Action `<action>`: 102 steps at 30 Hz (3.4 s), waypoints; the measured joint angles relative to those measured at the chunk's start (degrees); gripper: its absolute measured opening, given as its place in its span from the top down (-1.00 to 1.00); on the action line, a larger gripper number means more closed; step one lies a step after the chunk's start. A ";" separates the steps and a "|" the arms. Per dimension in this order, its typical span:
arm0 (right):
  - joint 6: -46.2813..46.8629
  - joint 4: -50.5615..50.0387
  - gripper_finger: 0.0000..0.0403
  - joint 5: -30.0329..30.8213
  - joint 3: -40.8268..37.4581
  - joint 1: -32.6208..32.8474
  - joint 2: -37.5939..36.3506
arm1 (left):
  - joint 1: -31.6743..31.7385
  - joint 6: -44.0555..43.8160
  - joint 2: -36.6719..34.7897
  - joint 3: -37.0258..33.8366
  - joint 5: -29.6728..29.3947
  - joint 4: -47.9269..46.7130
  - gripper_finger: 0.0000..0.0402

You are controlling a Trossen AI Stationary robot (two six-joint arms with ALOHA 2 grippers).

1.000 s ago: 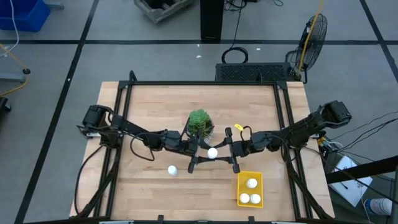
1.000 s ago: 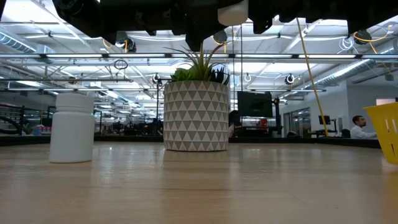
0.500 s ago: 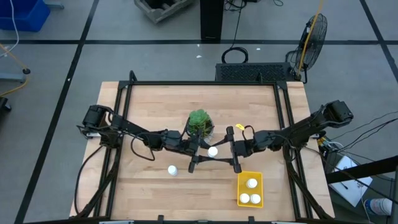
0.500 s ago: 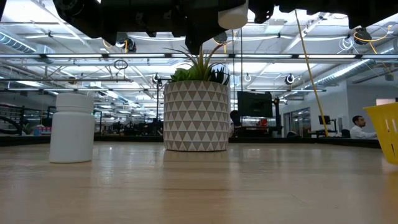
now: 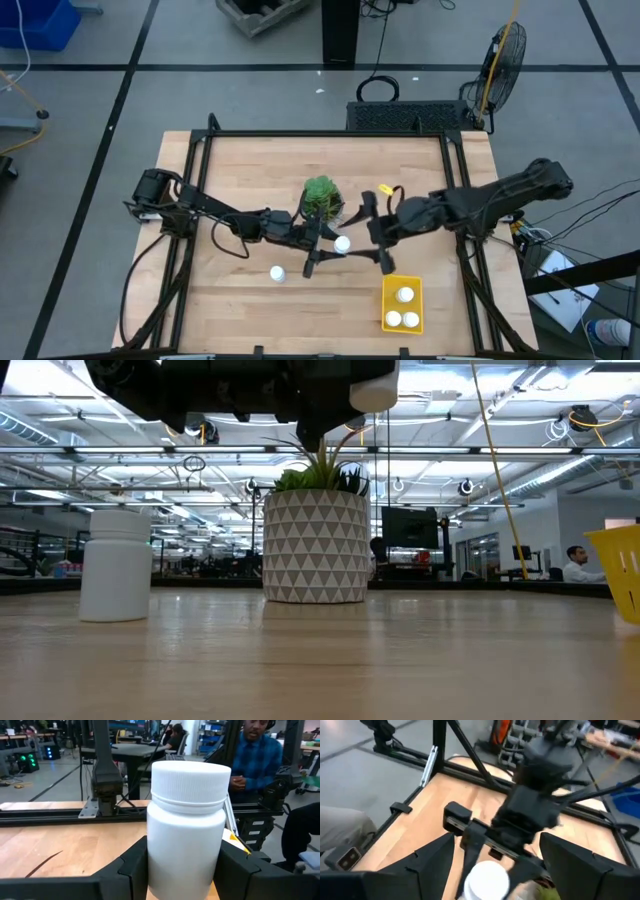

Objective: Pick and place pill bottles into a basket
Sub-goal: Put the white pill bottle into the bin

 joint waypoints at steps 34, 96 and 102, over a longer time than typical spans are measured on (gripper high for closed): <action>6.50 -26.59 -0.36 -10.74 17.81 -3.41 13.78 | -0.15 -0.87 0.00 0.00 -0.88 -1.46 0.14; 6.47 -27.03 0.20 -15.06 17.78 -3.82 16.11 | -1.90 -0.46 0.02 0.00 -0.40 -1.78 0.15; 6.36 -27.19 0.26 -15.13 17.79 -3.82 16.11 | -1.90 -0.50 0.02 0.00 -0.41 -1.84 0.15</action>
